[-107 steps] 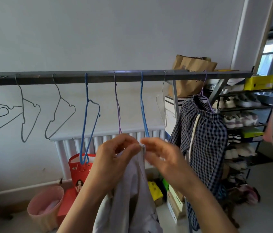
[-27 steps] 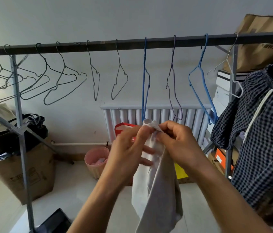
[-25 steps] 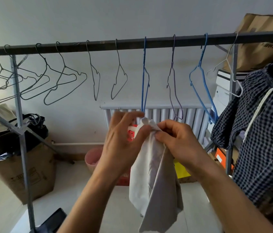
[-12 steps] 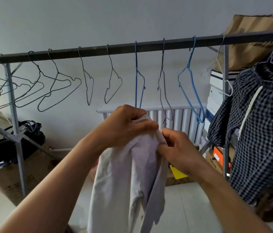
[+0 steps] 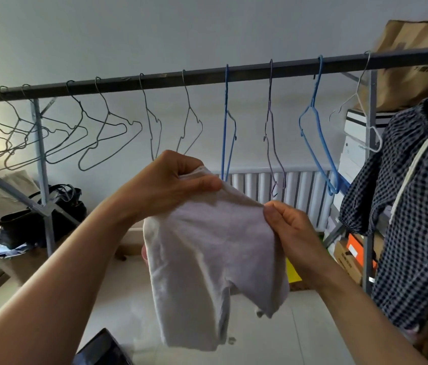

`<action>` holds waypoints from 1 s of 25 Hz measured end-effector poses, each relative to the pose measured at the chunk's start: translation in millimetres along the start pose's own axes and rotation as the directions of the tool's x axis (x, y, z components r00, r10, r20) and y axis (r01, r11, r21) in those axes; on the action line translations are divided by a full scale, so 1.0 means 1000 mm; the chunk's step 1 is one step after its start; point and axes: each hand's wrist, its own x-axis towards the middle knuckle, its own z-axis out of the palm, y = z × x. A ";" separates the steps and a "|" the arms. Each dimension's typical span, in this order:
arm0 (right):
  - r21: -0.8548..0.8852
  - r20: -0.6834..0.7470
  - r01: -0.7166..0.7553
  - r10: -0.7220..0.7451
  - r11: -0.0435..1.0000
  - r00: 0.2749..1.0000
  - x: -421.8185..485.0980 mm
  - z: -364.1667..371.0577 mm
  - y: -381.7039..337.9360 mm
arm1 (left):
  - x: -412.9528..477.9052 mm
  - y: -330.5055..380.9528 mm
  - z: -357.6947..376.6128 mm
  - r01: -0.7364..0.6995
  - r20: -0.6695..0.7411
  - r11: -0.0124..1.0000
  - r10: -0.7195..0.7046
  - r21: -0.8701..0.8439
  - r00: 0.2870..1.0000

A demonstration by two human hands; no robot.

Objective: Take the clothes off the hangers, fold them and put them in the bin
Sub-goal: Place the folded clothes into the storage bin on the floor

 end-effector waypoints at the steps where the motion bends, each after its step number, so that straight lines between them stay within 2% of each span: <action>1: -0.004 -0.016 0.022 -0.022 1.000 1.000 0.003 0.000 -0.005 | -0.002 0.000 -0.002 0.000 0.005 1.000 0.000 -0.018 1.000; 4: -0.041 -0.005 0.083 -0.083 0.996 0.997 0.015 -0.001 -0.016 | -0.005 0.006 -0.003 -0.041 0.012 0.989 0.044 -0.143 0.999; 7: -0.056 0.080 0.094 -0.089 0.994 0.993 0.025 0.003 -0.023 | 0.000 0.015 0.002 -0.087 -0.015 0.958 0.086 -0.272 0.996; 10: -0.044 0.159 0.092 -0.084 0.995 0.984 0.030 0.013 -0.022 | 0.006 0.025 0.007 -0.130 -0.044 0.962 0.123 -0.240 0.991; 12: -0.131 0.104 0.109 -0.096 0.985 0.990 0.030 0.018 -0.020 | 0.007 0.030 0.008 -0.133 -0.075 0.970 0.120 -0.201 0.990; 13: -0.129 0.070 0.103 -0.095 0.986 0.993 0.028 0.019 -0.021 | 0.006 0.032 0.007 -0.129 -0.094 0.973 0.113 -0.191 0.989; 14: -0.042 0.066 0.083 -0.080 0.996 0.995 0.024 0.018 -0.022 | 0.006 0.034 0.006 -0.121 -0.104 0.975 0.103 -0.186 0.989; 16: 0.207 0.199 -0.002 -0.040 0.978 0.979 0.014 0.015 -0.023 | 0.007 0.035 0.004 -0.095 -0.109 0.979 0.076 -0.179 0.991; 17: 0.227 0.276 0.001 -0.065 0.974 0.959 0.007 0.015 -0.025 | 0.008 0.034 0.002 -0.083 -0.108 0.982 0.065 -0.171 0.992; 19: 0.128 0.332 0.063 -0.102 0.990 0.938 -0.002 0.020 -0.029 | 0.010 0.033 -0.001 -0.065 -0.104 0.988 0.051 -0.140 0.993; 21: 0.002 0.272 0.094 -0.091 0.996 0.958 -0.004 0.027 -0.031 | 0.012 0.034 -0.005 -0.042 -0.104 0.992 0.030 -0.120 0.994; 23: -0.028 0.203 0.064 -0.057 0.998 0.978 -0.002 0.032 -0.032 | 0.013 0.035 -0.013 -0.013 -0.141 0.992 -0.005 -0.125 0.990; 25: 0.037 0.152 0.017 -0.023 0.999 0.988 -0.001 0.034 -0.036 | 0.007 0.025 -0.017 -0.022 -0.188 0.954 -0.036 -0.298 0.982</action>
